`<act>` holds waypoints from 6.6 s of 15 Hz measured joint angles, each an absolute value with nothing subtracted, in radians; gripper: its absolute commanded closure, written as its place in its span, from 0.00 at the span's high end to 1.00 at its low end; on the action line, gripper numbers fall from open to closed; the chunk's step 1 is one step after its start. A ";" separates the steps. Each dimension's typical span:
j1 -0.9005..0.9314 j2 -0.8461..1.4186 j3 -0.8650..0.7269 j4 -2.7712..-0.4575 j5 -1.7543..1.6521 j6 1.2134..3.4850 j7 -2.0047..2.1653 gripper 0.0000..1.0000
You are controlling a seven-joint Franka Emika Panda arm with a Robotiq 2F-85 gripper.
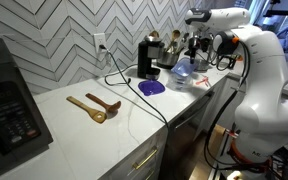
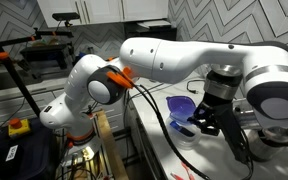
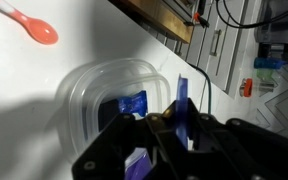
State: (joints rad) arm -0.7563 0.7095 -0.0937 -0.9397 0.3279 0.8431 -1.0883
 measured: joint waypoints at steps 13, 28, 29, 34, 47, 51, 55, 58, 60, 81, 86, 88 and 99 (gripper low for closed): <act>-0.741 0.761 -0.067 -0.902 0.233 0.843 -1.080 0.25; -0.723 0.791 -0.064 -0.855 0.191 0.844 -1.049 1.00; -0.722 0.793 -0.064 -0.852 0.191 0.844 -1.046 1.00; -0.717 0.810 -0.063 -0.826 0.191 0.844 -1.037 1.00; -0.667 0.757 -0.080 -0.886 0.172 1.092 -0.903 1.00; -0.658 0.670 -0.093 -0.986 0.169 1.169 -0.860 1.00; -0.654 0.553 -0.116 -1.142 0.165 1.286 -0.811 1.00; -0.654 0.473 -0.119 -1.273 0.173 1.352 -0.782 1.00; -0.651 0.422 -0.118 -1.363 0.179 1.389 -0.781 1.00; -0.489 0.092 -0.248 -1.993 0.258 1.964 -0.929 1.00; -0.461 0.085 -0.267 -2.015 0.260 2.002 -0.938 1.00; -0.457 0.085 -0.272 -2.017 0.262 2.020 -0.944 1.00; -0.437 0.084 -0.274 -2.017 0.300 2.041 -0.981 1.00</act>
State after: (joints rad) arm -0.4370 0.0838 -0.2741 -2.0173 0.3003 2.0407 -0.9815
